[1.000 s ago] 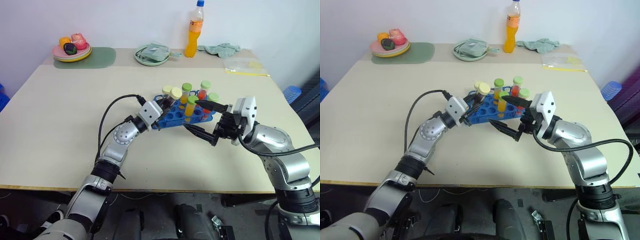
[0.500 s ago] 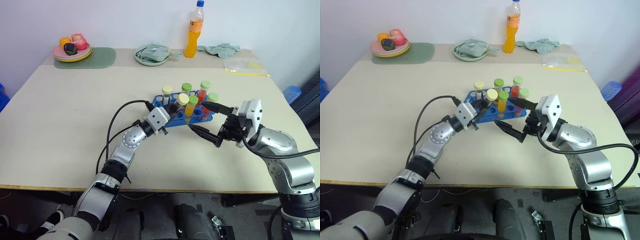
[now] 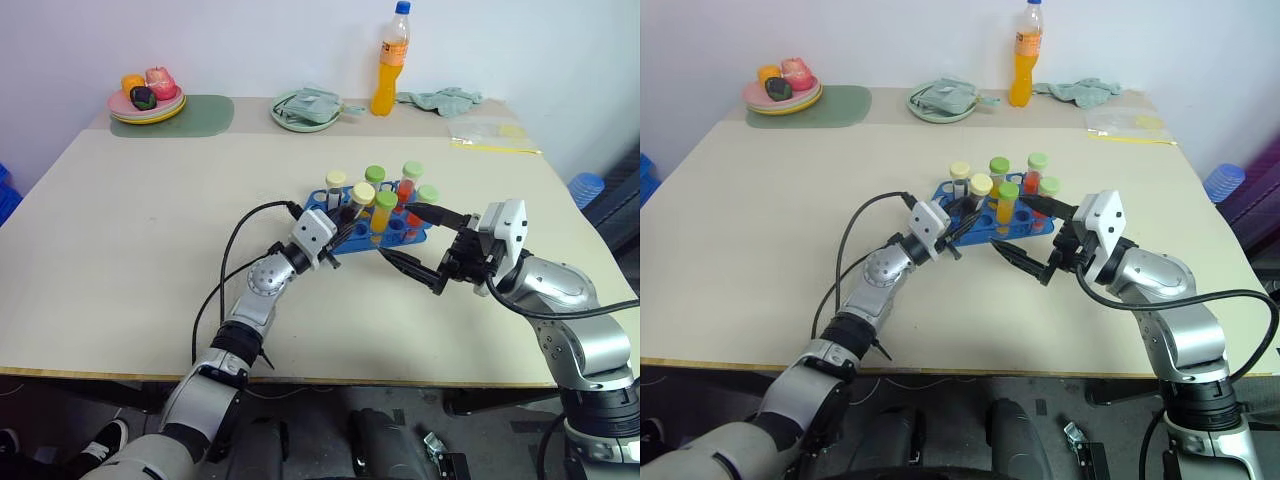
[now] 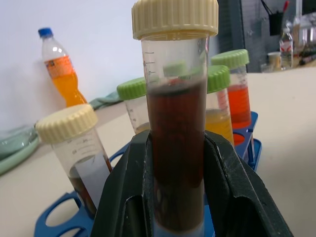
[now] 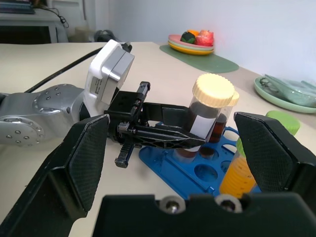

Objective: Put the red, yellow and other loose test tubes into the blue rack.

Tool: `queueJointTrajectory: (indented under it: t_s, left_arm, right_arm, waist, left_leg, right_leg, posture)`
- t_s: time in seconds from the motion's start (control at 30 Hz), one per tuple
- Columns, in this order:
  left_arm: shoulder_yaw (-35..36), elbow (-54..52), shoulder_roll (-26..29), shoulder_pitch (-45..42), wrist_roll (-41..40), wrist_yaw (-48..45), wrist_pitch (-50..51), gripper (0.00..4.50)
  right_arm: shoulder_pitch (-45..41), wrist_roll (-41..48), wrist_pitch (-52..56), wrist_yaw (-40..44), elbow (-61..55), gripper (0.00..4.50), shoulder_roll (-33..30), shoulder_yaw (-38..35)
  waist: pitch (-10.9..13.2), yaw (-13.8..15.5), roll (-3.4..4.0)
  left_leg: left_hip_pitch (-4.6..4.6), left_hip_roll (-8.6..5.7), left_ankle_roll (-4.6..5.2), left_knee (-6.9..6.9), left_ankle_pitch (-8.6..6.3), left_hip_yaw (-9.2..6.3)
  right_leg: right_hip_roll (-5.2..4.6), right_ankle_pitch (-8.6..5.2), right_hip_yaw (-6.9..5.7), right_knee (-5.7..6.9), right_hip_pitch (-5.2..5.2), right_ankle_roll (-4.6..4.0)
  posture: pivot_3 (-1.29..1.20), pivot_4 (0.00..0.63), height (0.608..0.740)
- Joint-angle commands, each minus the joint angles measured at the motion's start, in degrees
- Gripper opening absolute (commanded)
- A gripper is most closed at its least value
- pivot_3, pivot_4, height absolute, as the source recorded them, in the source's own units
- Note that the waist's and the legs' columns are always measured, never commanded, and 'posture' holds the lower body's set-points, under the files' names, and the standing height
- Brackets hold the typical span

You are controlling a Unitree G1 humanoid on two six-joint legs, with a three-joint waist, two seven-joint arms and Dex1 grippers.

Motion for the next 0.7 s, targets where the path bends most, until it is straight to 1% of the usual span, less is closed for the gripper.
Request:
queueJointTrajectory:
  t_s: [0.03, 0.13, 0.2, 0.37, 0.43, 0.53, 0.6, 0.63, 0.7]
  left_arm:
    - [2.14, -0.54, -0.74, 0.54, -3.38, -1.93, 3.14, 0.82]
    - [4.59, -2.36, -1.89, 0.74, -7.73, -3.53, 7.48, 0.82]
    - [5.23, -2.95, -1.85, 0.71, -7.91, -3.30, 8.35, 0.82]
    - [5.54, -4.58, -1.86, 1.91, -9.70, -6.32, 10.11, 0.82]
    - [5.78, -5.91, -1.85, 2.68, -10.66, -7.59, 10.38, 1.84]
    - [5.10, -7.46, -1.14, 3.35, -9.14, -7.85, 8.72, 3.25]
    - [5.46, -9.53, -0.77, 4.04, -9.93, -8.44, 9.47, 4.27]
    - [5.52, -10.35, -0.58, 4.33, -10.21, -8.78, 9.85, 4.44]
    - [5.03, -14.32, 0.50, 5.77, -10.85, -10.14, 12.01, 4.44]
  right_arm:
    - [-0.52, -0.07, -1.53, 0.08, -1.29, 4.50, -0.78, -1.64]
    - [-0.79, 0.04, -1.68, 0.14, -1.14, 4.50, -0.71, -1.50]
    - [-1.05, 0.09, -1.65, 0.18, -1.00, 4.50, -0.66, -1.38]
    - [-1.84, -0.13, -1.64, 0.23, -0.64, 4.50, -0.47, -0.93]
    - [-2.11, -0.19, -1.63, 0.44, -0.51, 4.50, -0.47, -0.70]
    - [-2.68, -0.35, -1.62, 0.62, -0.10, 4.50, -0.37, -0.45]
    - [-3.33, -0.50, -1.71, 0.81, 0.59, 4.50, -0.20, -0.17]
    - [-3.52, -0.56, -1.77, 0.89, 0.84, 4.50, -0.13, -0.06]
    - [-3.64, -0.72, -2.16, 1.21, 1.38, 4.50, 0.07, 0.23]
  waist:
    - [0.00, -0.03, 0.00]
    - [0.00, -0.09, 0.00]
    - [0.00, -0.15, 0.00]
    - [0.00, -0.18, 0.00]
    - [0.00, -0.19, 0.00]
    - [0.00, -0.14, 0.00]
    - [0.00, -0.12, 0.00]
    - [0.00, -0.14, 0.00]
    - [0.00, -0.12, 0.00]
  left_leg:
    - [0.00, 0.00, 0.00, 0.01, 0.00, 0.00]
    - [0.01, 0.00, 0.00, 0.02, 0.00, -0.01]
    - [0.01, 0.01, 0.00, 0.02, 0.00, -0.01]
    - [0.03, 0.01, 0.00, 0.02, 0.00, -0.02]
    - [0.03, 0.01, 0.00, 0.02, 0.00, -0.02]
    - [0.03, 0.02, 0.00, 0.01, 0.00, -0.03]
    - [0.02, 0.01, 0.00, 0.02, 0.00, -0.03]
    - [0.02, 0.02, 0.00, 0.02, 0.00, -0.03]
    - [0.02, 0.01, 0.00, 0.02, 0.00, -0.03]
  right_leg:
    - [0.00, 0.00, 0.00, 0.01, 0.00, 0.00]
    - [0.01, 0.00, 0.00, 0.02, 0.02, 0.00]
    - [0.02, 0.00, 0.00, 0.03, 0.00, 0.00]
    - [0.03, 0.00, 0.00, 0.07, 0.00, 0.00]
    - [0.03, -0.01, 0.00, 0.07, 0.00, 0.00]
    - [0.03, -0.01, 0.00, 0.07, -0.01, 0.00]
    - [0.03, -0.01, 0.00, 0.07, 0.00, 0.00]
    - [0.03, -0.01, 0.00, 0.06, 0.00, -0.01]
    - [0.03, -0.01, 0.00, 0.06, 0.00, -0.01]
  posture:
    - [0.00, 0.150, 0.740]
    - [0.00, 0.150, 0.740]
    - [0.00, 0.150, 0.740]
    - [0.00, 0.150, 0.740]
    - [0.00, 0.150, 0.740]
    - [0.00, 0.150, 0.740]
    - [0.00, 0.150, 0.740]
    - [0.00, 0.150, 0.740]
    - [0.00, 0.150, 0.740]
